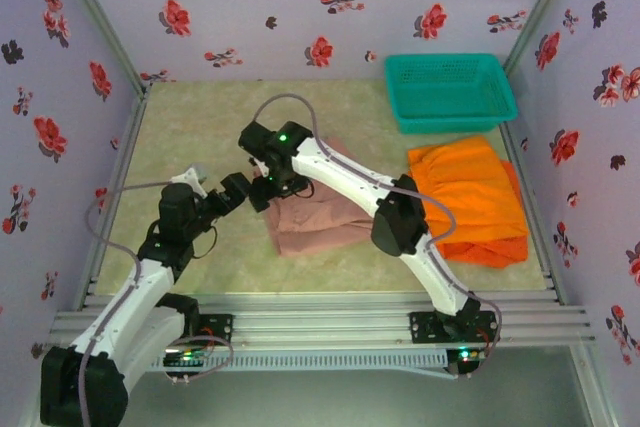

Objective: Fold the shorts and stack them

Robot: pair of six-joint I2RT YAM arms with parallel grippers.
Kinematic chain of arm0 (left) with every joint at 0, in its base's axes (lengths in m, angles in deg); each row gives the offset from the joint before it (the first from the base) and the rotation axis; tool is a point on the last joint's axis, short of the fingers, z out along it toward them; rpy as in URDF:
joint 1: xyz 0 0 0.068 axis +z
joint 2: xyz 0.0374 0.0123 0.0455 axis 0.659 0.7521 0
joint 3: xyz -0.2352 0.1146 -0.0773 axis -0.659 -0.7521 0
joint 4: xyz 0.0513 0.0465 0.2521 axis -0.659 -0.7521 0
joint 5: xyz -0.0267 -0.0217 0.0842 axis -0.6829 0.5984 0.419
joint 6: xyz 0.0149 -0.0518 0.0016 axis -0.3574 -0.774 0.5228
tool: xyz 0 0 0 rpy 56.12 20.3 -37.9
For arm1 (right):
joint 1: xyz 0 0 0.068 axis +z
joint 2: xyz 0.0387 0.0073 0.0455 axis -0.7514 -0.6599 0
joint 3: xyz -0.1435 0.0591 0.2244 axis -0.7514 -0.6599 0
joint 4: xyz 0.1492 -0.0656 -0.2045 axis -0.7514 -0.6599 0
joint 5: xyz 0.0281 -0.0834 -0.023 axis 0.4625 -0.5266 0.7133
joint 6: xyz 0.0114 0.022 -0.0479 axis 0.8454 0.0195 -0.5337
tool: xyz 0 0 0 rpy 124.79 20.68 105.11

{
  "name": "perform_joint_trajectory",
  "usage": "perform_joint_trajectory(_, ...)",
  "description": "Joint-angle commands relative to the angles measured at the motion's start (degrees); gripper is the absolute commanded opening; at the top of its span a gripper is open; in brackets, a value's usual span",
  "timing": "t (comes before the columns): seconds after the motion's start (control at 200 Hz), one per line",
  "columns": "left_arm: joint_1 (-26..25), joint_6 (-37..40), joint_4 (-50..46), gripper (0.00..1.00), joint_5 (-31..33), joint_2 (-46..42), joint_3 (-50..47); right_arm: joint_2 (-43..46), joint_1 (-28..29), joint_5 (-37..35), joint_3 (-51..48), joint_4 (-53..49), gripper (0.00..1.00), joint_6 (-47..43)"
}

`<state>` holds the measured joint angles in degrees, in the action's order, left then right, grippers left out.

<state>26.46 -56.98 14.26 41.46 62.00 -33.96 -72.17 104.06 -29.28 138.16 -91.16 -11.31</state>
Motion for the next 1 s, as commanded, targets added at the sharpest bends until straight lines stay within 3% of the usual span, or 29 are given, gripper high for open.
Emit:
perform_joint_trajectory(0.0,1.0,-0.2,-1.9,0.99,-0.3,-1.4,4.4,14.5,-2.6,20.5,-12.4,23.3,0.92,8.7)
perform_joint_trajectory(0.115,1.0,-0.1,-1.4,0.99,-5.6,1.5,7.9,27.2,-6.4,18.9,-30.9,38.6,0.96,15.1)
perform_joint_trajectory(0.22,0.6,-0.5,0.1,0.99,-11.9,7.3,10.9,33.3,-9.6,12.4,-40.9,39.2,0.98,16.0)
perform_joint_trajectory(0.32,-1.2,1.4,-5.5,0.99,-12.6,13.5,15.6,36.2,-11.7,6.9,-47.6,38.1,0.98,17.8)
perform_joint_trajectory(0.525,-4.9,9.5,-18.0,0.97,-11.3,28.8,27.2,38.1,-12.4,-5.4,-51.4,30.9,0.99,13.8)
perform_joint_trajectory(0.82,-7.4,13.9,-22.8,0.77,-8.8,43.2,34.9,42.0,-16.6,-11.3,-56.2,27.9,0.99,13.1)
perform_joint_trajectory(0.995,-9.4,14.7,-25.1,0.72,-6.7,47.5,37.9,45.8,-18.7,-13.5,-59.1,27.6,0.99,13.5)
